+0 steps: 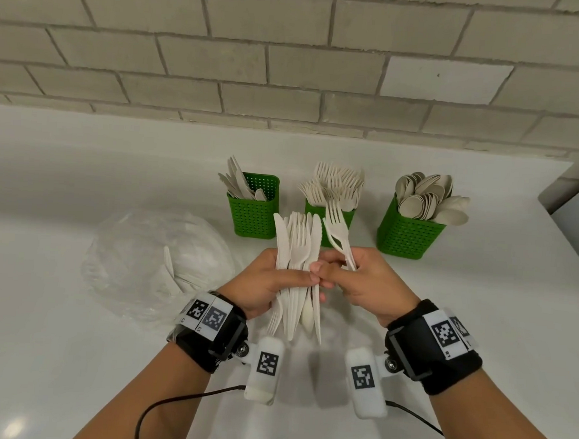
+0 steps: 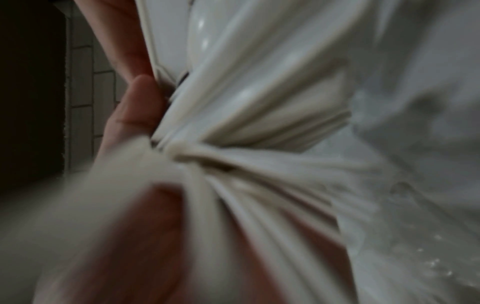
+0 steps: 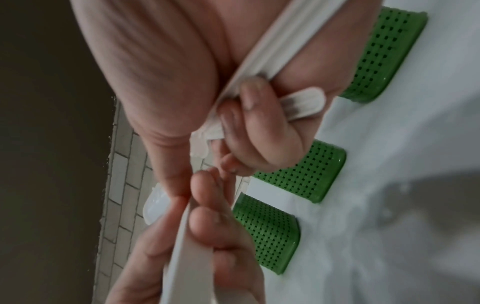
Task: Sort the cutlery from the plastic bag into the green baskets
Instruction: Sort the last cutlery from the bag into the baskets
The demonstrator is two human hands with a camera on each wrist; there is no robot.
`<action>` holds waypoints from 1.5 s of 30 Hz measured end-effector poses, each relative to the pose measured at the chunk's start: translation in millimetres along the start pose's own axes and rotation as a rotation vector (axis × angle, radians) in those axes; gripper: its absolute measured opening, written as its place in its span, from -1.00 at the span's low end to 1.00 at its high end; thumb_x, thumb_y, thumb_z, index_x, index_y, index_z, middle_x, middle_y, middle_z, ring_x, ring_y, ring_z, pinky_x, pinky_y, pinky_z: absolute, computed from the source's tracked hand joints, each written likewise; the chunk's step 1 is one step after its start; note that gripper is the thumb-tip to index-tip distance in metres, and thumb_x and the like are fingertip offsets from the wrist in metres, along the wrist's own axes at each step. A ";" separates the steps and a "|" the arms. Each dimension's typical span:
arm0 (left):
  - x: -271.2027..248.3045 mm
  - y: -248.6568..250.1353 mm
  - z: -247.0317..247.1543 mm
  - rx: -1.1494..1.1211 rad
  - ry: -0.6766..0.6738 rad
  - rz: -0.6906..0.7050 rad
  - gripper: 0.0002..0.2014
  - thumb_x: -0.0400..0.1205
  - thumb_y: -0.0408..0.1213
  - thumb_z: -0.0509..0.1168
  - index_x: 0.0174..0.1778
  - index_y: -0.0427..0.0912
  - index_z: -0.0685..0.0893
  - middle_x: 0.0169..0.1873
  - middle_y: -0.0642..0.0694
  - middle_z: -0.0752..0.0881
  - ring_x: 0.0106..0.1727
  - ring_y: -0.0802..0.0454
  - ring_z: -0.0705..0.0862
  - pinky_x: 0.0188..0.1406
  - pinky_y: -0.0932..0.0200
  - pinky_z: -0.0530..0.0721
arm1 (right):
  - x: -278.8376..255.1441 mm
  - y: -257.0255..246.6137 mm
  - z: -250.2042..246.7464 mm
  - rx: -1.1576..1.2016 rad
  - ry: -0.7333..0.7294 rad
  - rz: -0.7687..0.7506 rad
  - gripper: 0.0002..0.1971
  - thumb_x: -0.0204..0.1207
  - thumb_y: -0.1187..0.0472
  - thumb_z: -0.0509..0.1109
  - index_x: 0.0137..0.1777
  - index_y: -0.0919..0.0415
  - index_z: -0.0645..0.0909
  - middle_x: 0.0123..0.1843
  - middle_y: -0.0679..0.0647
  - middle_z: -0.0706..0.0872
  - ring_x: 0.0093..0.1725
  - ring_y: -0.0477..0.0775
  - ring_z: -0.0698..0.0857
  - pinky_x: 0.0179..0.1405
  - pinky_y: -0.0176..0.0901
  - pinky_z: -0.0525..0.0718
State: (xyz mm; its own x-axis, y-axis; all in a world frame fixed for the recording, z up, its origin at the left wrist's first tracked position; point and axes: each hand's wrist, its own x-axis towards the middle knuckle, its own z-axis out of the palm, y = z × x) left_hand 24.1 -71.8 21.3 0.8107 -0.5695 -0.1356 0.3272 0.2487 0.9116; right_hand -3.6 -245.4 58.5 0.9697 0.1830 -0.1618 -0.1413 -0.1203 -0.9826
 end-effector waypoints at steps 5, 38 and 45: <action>-2.1 -0.2 0.6 0.016 -0.015 -0.030 -0.70 0.49 -0.52 0.37 0.15 -0.33 0.74 -0.13 -0.30 0.82 -0.09 -0.10 0.82 -0.08 0.06 0.77 | 2.2 0.3 2.2 0.139 0.030 0.016 -0.91 0.49 0.55 0.43 -0.14 0.41 0.59 -0.48 0.11 0.51 -0.65 -0.19 0.49 -0.66 -0.46 0.42; -2.8 11.3 -2.0 0.067 0.178 -0.108 -0.94 0.55 -0.56 0.38 -0.08 -0.40 0.70 -0.33 -0.27 0.74 -0.37 -0.11 0.77 -0.45 0.00 0.78 | 23.1 11.9 -2.4 0.141 0.364 -0.095 -0.79 0.59 0.24 0.44 -0.17 0.40 0.73 -0.51 0.02 0.56 -0.58 -0.17 0.45 -0.56 -0.35 0.42; -0.5 9.0 -8.9 0.025 0.252 -0.023 -0.88 0.46 -0.39 0.53 -0.14 -0.27 0.74 -0.28 -0.12 0.73 -0.30 -0.05 0.72 -0.45 0.05 0.76 | 23.1 15.9 -11.5 0.319 0.522 -0.044 -0.90 0.61 0.27 0.41 -0.10 0.29 0.69 -0.48 0.03 0.56 -0.66 -0.14 0.29 -0.66 -0.32 0.26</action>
State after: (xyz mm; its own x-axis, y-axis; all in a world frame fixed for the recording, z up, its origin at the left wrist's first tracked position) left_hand 31.0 -62.4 26.1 0.8996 -0.3607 -0.2463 0.3376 0.2165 0.9160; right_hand 18.8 -254.4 40.3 0.9342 -0.3305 -0.1344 -0.0738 0.1896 -0.9791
